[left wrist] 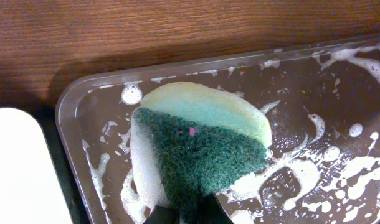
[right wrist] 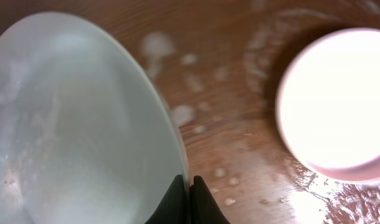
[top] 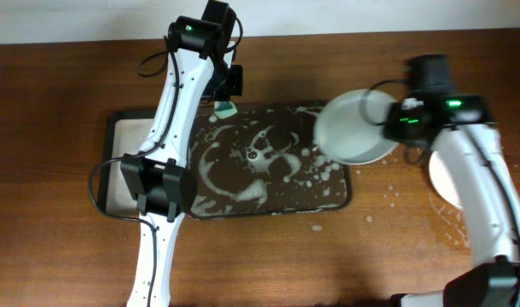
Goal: Clean dirty plates on tray and stack at the side
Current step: 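Place the plate on top of the stack at the right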
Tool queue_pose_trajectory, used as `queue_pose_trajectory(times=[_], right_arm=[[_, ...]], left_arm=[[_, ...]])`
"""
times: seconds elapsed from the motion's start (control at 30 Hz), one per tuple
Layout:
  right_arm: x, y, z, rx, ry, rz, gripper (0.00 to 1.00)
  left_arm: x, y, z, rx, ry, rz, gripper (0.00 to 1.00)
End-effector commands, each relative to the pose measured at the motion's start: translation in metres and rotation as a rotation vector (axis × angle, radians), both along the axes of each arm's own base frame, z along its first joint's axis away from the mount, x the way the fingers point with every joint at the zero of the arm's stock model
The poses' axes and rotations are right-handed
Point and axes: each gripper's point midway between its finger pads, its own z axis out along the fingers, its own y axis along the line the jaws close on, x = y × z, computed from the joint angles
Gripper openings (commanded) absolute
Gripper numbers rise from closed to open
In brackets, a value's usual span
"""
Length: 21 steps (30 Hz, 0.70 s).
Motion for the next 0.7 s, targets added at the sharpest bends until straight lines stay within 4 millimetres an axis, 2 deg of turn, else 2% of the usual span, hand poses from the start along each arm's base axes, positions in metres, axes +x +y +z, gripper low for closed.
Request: queue_pose_trajectory(times=[0.0, 0.03, 0.13, 0.2, 0.27, 0.33, 0.4, 0.5, 0.57, 0.6, 0.63, 0.67], right_arm=[[-0.017, -0.072, 0.014, 0.149, -0.08, -0.242, 0.04], [-0.036, -0.111, 0.009, 0.15, -0.078, -0.366, 0.04], [-0.086, -0.18, -0.017, 0.141, -0.063, -0.621, 0.04], [-0.109, -0.214, -0.03, 0.059, -0.056, -0.727, 0.04], [-0.119, -0.231, -0.041, 0.003, -0.056, -0.775, 0.04], [-0.12, -0.234, -0.052, -0.01, -0.039, -0.781, 0.04], [-0.121, -0.232, -0.071, 0.008, -0.006, -0.779, 0.04], [-0.118, -0.222, -0.101, 0.044, 0.072, -0.756, 0.04], [-0.114, -0.216, -0.112, 0.05, 0.105, -0.73, 0.04], [-0.113, -0.214, -0.118, 0.046, 0.128, -0.722, 0.09], [-0.114, -0.214, -0.12, 0.038, 0.141, -0.725, 0.28], [-0.116, -0.216, -0.12, 0.033, 0.145, -0.73, 0.37]], left_arm=[[0.0, 0.0, 0.003, -0.008, -0.005, 0.001, 0.01], [0.001, -0.001, 0.003, -0.009, -0.007, 0.002, 0.01], [0.001, -0.001, 0.003, -0.01, -0.008, 0.002, 0.01], [0.002, -0.001, 0.003, -0.011, -0.011, 0.002, 0.01], [0.002, -0.001, 0.003, -0.011, -0.011, 0.001, 0.01], [0.002, -0.001, 0.003, -0.011, -0.012, 0.002, 0.01], [0.002, -0.001, 0.003, -0.011, -0.012, 0.002, 0.01], [0.002, -0.001, 0.003, -0.011, -0.012, 0.002, 0.01], [0.002, -0.001, 0.003, -0.011, -0.012, 0.002, 0.01], [0.001, -0.001, 0.003, -0.009, -0.008, 0.002, 0.01], [0.0, 0.0, 0.003, -0.008, -0.004, 0.002, 0.01], [-0.001, 0.0, 0.002, -0.007, 0.001, 0.002, 0.01]])
